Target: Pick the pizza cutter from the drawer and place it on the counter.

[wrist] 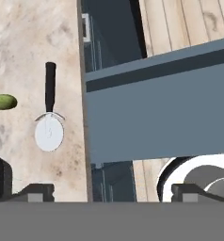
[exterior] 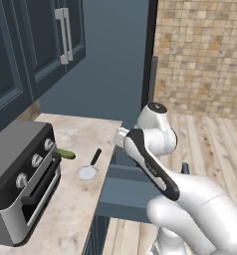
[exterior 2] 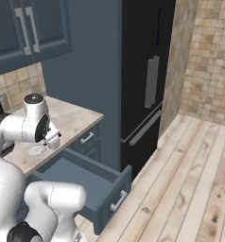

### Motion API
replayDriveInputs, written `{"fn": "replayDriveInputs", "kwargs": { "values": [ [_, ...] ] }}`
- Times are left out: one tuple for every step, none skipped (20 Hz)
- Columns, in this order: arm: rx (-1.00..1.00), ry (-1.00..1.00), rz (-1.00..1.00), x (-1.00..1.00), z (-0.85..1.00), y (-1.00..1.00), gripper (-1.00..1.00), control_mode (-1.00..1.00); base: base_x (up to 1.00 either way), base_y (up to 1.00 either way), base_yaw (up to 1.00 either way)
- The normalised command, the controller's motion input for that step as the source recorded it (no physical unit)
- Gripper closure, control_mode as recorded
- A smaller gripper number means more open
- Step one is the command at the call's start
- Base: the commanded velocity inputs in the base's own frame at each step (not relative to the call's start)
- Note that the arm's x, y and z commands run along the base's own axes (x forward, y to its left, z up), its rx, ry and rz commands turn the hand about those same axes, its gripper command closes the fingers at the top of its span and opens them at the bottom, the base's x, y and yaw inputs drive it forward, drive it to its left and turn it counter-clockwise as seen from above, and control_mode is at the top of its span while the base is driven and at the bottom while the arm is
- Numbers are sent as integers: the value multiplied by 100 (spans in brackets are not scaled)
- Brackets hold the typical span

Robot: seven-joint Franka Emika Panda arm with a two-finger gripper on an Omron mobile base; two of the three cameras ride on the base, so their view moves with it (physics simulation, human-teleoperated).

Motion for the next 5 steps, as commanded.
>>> {"fn": "replayDriveInputs", "kwargs": {
  "values": [
    [-2, -14, 0, -100, -29, -34, -100, -100, 0, 0, 0],
    [0, -13, 0, -90, -29, -25, -100, -100, 0, 0, 0],
    [0, -1, 0, -51, -8, 0, -100, -100, 0, 0, 0],
    [0, 0, 0, 0, 0, 0, -100, -100, 0, 0, 0],
    [0, 1, 0, 0, 0, 0, -100, -100, 0, 0, 0]
  ]
}}
